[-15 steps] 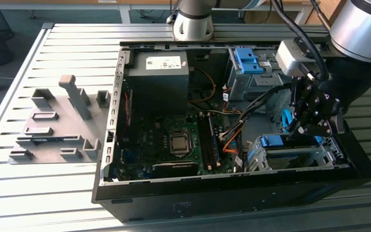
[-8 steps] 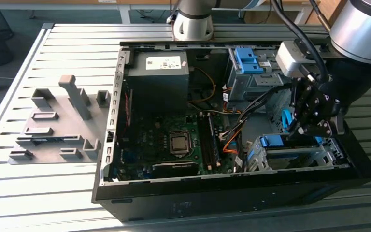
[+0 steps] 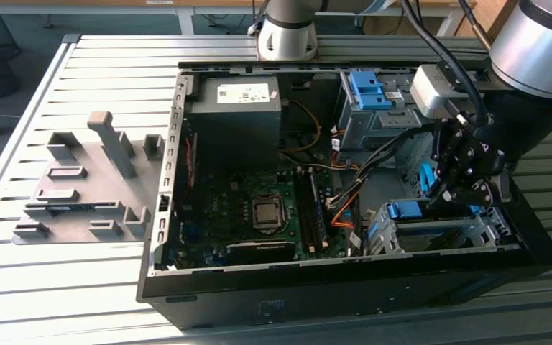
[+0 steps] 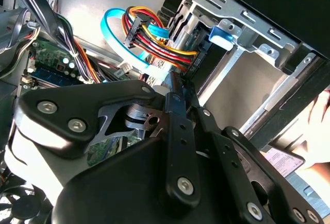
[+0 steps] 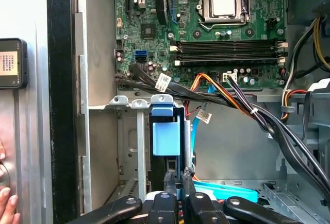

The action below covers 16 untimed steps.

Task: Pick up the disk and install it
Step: 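Insert the second disk wire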

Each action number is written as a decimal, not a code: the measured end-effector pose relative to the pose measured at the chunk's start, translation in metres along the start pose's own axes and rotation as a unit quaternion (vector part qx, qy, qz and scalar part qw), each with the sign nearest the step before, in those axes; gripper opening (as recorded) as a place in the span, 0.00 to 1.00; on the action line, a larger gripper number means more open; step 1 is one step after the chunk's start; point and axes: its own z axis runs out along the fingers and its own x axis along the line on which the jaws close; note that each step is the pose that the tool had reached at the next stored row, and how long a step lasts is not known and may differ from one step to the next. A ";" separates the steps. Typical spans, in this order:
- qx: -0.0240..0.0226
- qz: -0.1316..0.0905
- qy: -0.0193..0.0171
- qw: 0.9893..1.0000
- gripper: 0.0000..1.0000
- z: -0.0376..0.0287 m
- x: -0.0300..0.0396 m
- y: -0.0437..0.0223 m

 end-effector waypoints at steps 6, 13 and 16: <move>0.000 0.000 0.000 1.000 0.16 0.0005 -0.0001 -0.0001; 0.000 0.000 -0.005 1.000 0.24 -0.0049 0.0003 -0.0002; 0.000 0.000 -0.006 1.000 0.24 -0.0101 0.0005 -0.0002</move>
